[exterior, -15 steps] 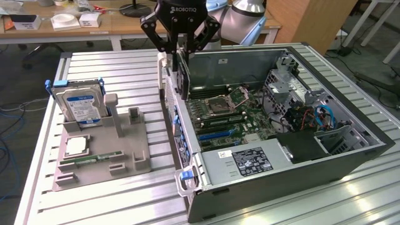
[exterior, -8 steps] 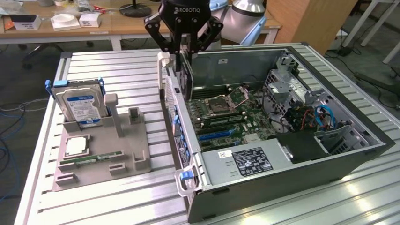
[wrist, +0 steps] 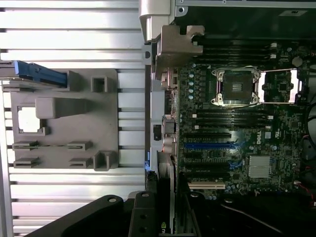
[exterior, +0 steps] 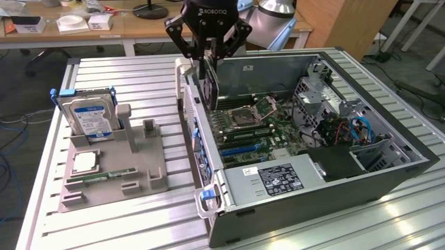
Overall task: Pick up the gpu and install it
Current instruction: 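Pick up the gpu and move the gpu toward the slot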
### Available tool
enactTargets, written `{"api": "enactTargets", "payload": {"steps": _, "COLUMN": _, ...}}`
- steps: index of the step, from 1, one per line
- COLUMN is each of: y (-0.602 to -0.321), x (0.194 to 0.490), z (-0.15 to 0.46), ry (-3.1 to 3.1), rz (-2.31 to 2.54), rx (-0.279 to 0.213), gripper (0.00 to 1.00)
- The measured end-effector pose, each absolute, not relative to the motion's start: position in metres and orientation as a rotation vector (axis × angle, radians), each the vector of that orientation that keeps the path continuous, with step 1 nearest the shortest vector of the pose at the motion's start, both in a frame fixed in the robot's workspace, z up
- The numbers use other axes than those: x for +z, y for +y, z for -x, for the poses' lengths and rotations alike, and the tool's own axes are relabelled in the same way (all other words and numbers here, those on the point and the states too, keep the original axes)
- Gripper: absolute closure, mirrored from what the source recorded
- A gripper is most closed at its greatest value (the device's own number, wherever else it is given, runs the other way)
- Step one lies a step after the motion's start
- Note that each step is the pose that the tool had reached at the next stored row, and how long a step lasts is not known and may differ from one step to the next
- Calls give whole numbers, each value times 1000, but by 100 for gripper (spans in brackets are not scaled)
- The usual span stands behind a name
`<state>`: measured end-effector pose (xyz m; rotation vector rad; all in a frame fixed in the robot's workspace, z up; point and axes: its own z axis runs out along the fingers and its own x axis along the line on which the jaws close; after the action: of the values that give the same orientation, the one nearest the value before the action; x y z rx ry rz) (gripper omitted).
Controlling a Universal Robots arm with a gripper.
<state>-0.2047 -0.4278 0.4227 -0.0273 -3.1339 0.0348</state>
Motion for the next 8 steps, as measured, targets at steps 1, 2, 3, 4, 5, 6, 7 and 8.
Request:
{"api": "enactTargets", "payload": {"steps": 1, "y": -428, "x": 423, "z": 204, "ry": -3134, "rz": 27, "rx": 35, "gripper": 74}}
{"api": "enactTargets", "payload": {"steps": 2, "y": -428, "x": 423, "z": 203, "ry": -3134, "rz": 27, "rx": 35, "gripper": 74}}
{"api": "enactTargets", "payload": {"steps": 3, "y": -428, "x": 423, "z": 202, "ry": -3134, "rz": 27, "rx": 35, "gripper": 74}}
{"api": "enactTargets", "payload": {"steps": 4, "y": -428, "x": 422, "z": 201, "ry": -3134, "rz": 27, "rx": 35, "gripper": 74}}
{"api": "enactTargets", "payload": {"steps": 5, "y": -428, "x": 422, "z": 200, "ry": -3134, "rz": 27, "rx": 35, "gripper": 74}}
{"api": "enactTargets", "payload": {"steps": 6, "y": -428, "x": 422, "z": 199, "ry": -3134, "rz": 27, "rx": 35, "gripper": 74}}
{"api": "enactTargets", "payload": {"steps": 7, "y": -428, "x": 422, "z": 197, "ry": -3134, "rz": 27, "rx": 35, "gripper": 74}}
{"api": "enactTargets", "payload": {"steps": 8, "y": -428, "x": 422, "z": 195, "ry": -3134, "rz": 27, "rx": 35, "gripper": 74}}
